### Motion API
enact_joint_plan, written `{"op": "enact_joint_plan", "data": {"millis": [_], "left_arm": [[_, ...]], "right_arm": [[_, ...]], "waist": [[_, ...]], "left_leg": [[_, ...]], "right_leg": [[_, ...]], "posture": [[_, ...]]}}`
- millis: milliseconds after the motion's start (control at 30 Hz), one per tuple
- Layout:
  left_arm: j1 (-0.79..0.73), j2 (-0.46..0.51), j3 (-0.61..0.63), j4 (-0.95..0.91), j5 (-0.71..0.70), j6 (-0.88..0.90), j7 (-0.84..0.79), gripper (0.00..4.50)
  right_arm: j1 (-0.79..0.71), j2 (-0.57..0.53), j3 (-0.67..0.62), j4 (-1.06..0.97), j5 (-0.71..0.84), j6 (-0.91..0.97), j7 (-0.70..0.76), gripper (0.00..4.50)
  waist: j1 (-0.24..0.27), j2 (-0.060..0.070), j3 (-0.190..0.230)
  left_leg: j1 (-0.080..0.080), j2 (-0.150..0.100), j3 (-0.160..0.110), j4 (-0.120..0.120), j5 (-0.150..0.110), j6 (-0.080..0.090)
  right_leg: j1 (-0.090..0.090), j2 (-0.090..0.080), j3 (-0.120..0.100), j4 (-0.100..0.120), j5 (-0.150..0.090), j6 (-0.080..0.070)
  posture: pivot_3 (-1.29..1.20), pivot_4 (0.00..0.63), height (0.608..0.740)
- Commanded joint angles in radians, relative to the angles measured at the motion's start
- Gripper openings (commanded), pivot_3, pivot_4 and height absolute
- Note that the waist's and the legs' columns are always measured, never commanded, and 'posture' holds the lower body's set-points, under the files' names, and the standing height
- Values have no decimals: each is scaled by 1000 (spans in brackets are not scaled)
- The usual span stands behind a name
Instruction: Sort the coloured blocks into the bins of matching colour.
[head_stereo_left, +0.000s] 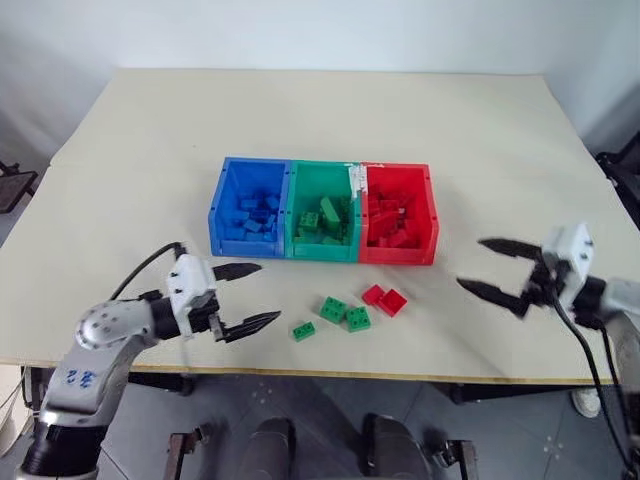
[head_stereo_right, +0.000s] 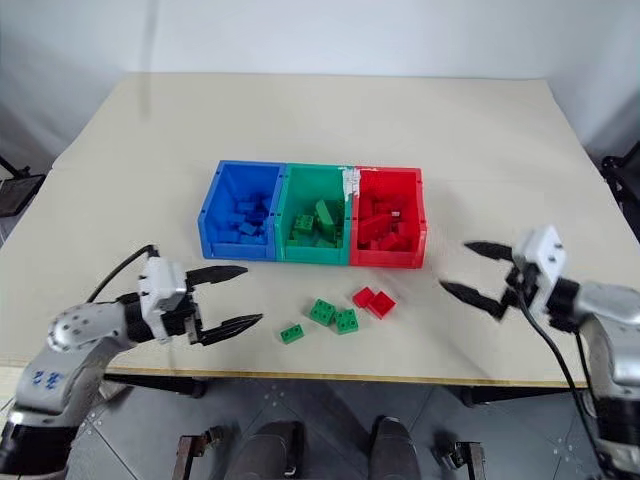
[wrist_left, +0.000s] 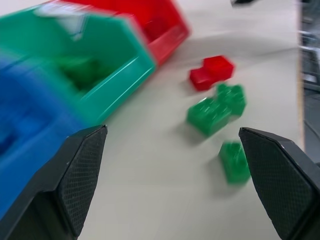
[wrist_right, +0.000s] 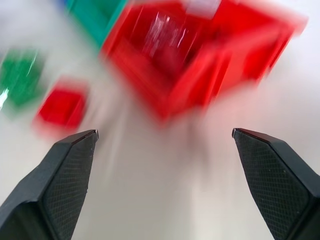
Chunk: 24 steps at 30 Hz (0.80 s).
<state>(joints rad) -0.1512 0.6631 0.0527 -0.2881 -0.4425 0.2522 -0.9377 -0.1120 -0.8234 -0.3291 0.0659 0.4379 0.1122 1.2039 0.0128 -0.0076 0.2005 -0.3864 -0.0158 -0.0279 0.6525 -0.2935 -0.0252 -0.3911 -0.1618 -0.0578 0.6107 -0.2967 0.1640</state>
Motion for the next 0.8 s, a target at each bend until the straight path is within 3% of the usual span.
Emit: {"op": "enact_joint_plan", "data": {"millis": [33,167,267,500,800], "left_arm": [[-33,-15,-38,21,26,-37,-20,4500],[-48,-22,-44,45,23,-63,-43,4500],[-20,-1,-8,55,6,-77,-67,4500],[111,39,138,35,-21,-88,-59,4500],[257,16,181,-75,-30,-62,-11,4500]], "right_arm": [[35,-23,-49,-8,3,-69,20,4492],[53,-35,18,-83,4,-2,28,4492],[26,-44,104,-217,46,176,-8,4492],[-74,24,281,-350,-10,390,-193,4492],[-112,153,404,-335,-96,436,-339,4492]], "waist": [[-11,0,0],[-17,0,0],[-14,0,0],[-10,0,0],[9,-1,0]], "left_leg": [[1,0,1,0,0,0],[2,1,3,0,0,0],[1,1,3,0,0,0],[0,1,1,1,0,0],[0,1,1,2,-1,0]], "right_leg": [[0,0,1,0,0,0],[-1,1,3,1,0,0],[-1,1,3,1,0,0],[-1,0,3,0,0,0],[-1,0,4,0,0,0]], "posture": [[0,150,740],[0,150,740],[0,150,740],[0,150,740],[0,150,740]]}}
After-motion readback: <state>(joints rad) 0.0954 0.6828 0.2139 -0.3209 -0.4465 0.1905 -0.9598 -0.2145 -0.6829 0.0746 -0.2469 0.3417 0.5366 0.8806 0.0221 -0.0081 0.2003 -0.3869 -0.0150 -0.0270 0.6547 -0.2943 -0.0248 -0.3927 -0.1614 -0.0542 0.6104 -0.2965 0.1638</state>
